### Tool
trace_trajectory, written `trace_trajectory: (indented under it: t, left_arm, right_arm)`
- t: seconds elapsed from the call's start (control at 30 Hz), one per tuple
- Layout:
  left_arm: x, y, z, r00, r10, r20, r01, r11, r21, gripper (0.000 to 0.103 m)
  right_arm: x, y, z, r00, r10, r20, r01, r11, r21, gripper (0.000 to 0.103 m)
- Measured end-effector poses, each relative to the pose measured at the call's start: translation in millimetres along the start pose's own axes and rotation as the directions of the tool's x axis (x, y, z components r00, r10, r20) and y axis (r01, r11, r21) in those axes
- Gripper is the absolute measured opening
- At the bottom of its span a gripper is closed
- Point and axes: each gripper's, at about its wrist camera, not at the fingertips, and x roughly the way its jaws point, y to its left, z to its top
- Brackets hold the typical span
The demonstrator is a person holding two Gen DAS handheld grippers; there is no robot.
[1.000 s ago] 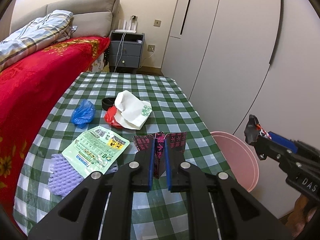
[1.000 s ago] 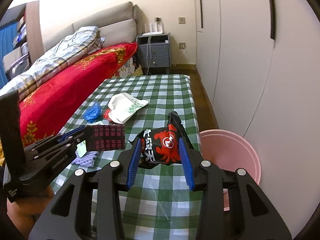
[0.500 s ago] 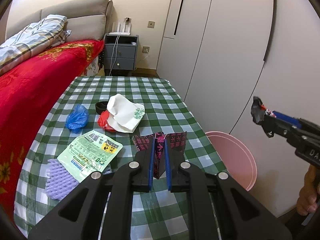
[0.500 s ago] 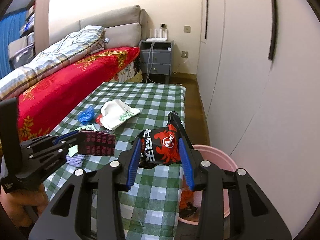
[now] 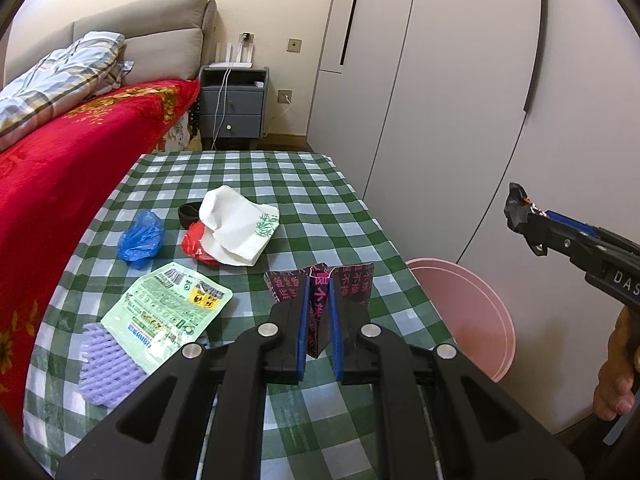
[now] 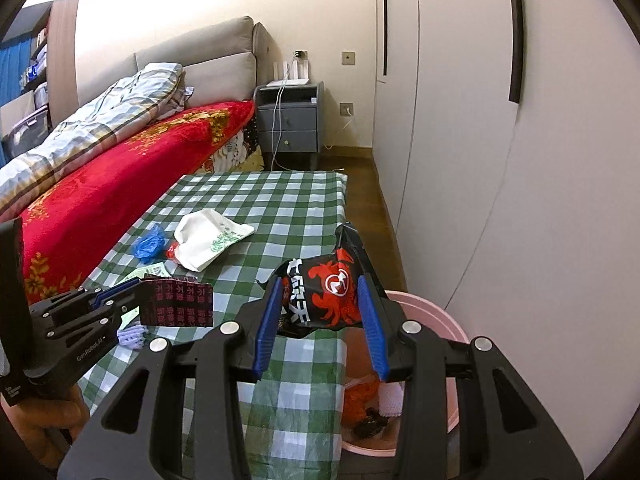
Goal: Collect trash
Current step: 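Carry both items over the pink bucket and open both tools to drop them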
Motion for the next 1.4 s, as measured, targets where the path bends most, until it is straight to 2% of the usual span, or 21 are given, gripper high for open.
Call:
trace_trajectory:
  t: [0.23, 0.57, 0.87, 1.23, 1.33, 1.37, 1.4]
  left_arm:
    - [8.6, -15.7, 1.7, 1.0, -0.016, 0.013, 0.015, 0.999, 0.037, 0.009]
    - [27.0, -56.4, 5.2, 0.994, -0.109, 0.012, 0.108, 0.991, 0.082, 0.009]
    - [52.4, -96.3, 8.3, 0.983, -0.186, -0.003, 0.185, 0.976, 0.111, 0.009]
    - [92.4, -138.5, 0.6, 0.959, -0.278, -0.05, 0.282, 0.952, 0.119, 0.009]
    - [104.1, -144.6, -1.4, 0.948, -0.306, -0.084, 0.315, 0.942, 0.115, 0.01]
    - [108.5, -145.5, -3.9, 0.941, -0.324, -0.101, 0.334, 0.936, 0.108, 0.01]
    - [110.9, -144.8, -5.4, 0.939, -0.327, -0.108, 0.337, 0.936, 0.1, 0.017]
  right_arm:
    - [7.6, -16.8, 0.8, 0.999, -0.039, -0.008, 0.04, 0.998, 0.042, 0.039]
    - [8.3, -51.7, 3.2, 0.996, -0.091, -0.018, 0.092, 0.989, 0.117, 0.039]
    - [10.7, -73.3, 3.0, 0.991, -0.128, -0.03, 0.132, 0.976, 0.171, 0.039]
    - [25.9, -94.3, 2.6, 0.984, -0.168, -0.058, 0.176, 0.961, 0.212, 0.039]
    - [27.4, -100.1, 2.8, 0.981, -0.185, -0.062, 0.195, 0.954, 0.227, 0.044]
    - [27.8, -101.7, 2.9, 0.98, -0.19, -0.064, 0.2, 0.952, 0.233, 0.049]
    - [28.1, -102.7, 2.8, 0.979, -0.194, -0.062, 0.203, 0.949, 0.24, 0.06]
